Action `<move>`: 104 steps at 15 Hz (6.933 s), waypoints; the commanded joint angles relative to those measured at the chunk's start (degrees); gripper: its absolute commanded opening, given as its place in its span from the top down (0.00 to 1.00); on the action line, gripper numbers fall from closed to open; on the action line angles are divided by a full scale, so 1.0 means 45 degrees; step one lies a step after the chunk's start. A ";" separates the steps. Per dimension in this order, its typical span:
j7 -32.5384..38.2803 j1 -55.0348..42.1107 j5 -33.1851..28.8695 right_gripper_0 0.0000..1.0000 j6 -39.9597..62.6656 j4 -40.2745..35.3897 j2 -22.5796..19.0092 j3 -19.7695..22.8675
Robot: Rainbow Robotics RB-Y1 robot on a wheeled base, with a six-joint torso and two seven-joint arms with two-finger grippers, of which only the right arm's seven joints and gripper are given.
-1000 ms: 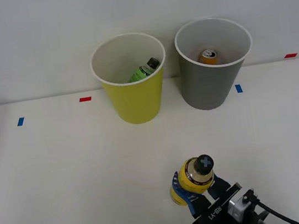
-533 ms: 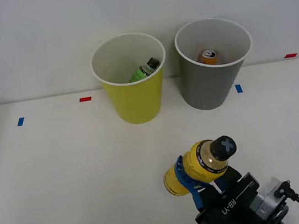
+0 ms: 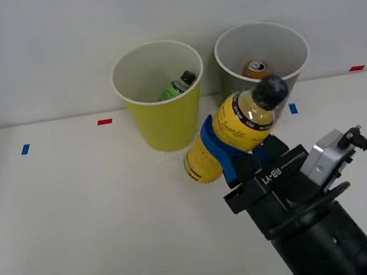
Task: Put cans in the gray bin, plastic bottles in the light green bin
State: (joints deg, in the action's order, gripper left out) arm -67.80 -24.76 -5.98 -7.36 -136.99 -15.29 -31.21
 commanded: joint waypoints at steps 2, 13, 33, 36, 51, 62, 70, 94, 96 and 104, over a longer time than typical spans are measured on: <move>0.0282 0.3355 0.0235 1.00 0.3530 -0.0006 0.1640 0.0959; 0.0262 1.0347 0.0391 1.00 0.6499 0.5502 0.3621 0.3752; 0.1004 1.3843 0.0625 0.00 0.5425 1.0521 0.3621 0.4064; 0.1063 1.3843 0.0625 0.00 0.5366 1.0502 0.3621 0.4064; 0.1141 1.3843 0.0293 0.00 0.4780 1.0502 0.3621 0.4045; 0.1473 0.8296 0.1915 0.00 0.4682 0.3529 -0.0586 0.2443; 0.1473 0.0445 0.0899 0.00 0.4682 -0.1100 -0.3594 0.3576; 0.2352 -0.5376 -0.3164 0.00 -0.6118 0.7201 0.1035 0.6115; 0.3250 -0.5415 -0.3828 0.00 -0.6607 0.7416 0.1367 0.6193; 0.7411 -0.5415 -0.7793 0.00 -0.8091 0.7592 0.2187 0.7404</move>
State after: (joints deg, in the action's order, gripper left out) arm -34.74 -49.50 -40.68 -43.69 -103.45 -5.51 2.39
